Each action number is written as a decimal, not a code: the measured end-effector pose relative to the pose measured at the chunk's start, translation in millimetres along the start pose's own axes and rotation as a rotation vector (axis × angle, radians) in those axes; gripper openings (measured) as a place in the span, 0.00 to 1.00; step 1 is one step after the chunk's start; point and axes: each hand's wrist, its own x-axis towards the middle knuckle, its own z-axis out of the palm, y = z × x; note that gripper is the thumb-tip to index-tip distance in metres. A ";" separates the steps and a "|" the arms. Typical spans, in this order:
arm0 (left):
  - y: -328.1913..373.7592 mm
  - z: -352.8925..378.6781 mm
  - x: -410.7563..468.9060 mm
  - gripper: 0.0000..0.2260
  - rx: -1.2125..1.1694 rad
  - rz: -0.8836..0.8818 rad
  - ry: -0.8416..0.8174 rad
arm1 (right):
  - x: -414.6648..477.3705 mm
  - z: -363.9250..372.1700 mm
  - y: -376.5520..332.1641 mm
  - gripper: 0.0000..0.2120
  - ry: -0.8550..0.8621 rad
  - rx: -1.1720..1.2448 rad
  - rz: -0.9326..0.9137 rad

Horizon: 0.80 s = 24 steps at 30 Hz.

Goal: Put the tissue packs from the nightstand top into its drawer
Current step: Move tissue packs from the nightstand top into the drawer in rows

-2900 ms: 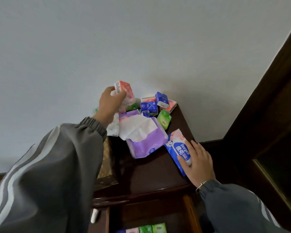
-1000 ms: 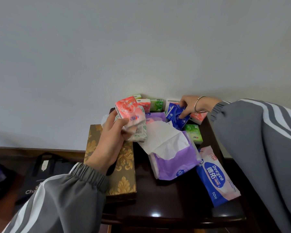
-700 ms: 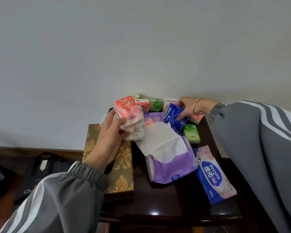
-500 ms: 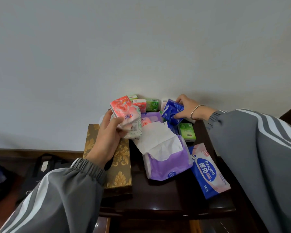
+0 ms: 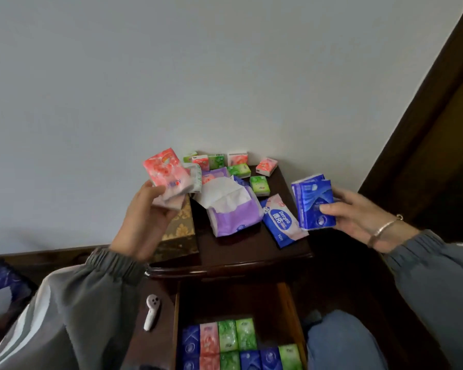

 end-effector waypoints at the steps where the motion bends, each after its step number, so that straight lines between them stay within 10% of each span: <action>1: -6.2 -2.1 -23.0 0.20 -0.030 -0.037 -0.001 | -20.2 -4.7 19.6 0.25 0.003 0.017 0.063; 13: -171.8 -74.8 -211.5 0.18 -0.168 -0.485 0.399 | -68.5 17.9 261.2 0.15 0.168 -0.367 0.654; 24: -233.0 -116.2 -207.8 0.13 -0.076 -0.516 0.512 | 16.2 33.7 342.0 0.32 0.366 -0.963 0.594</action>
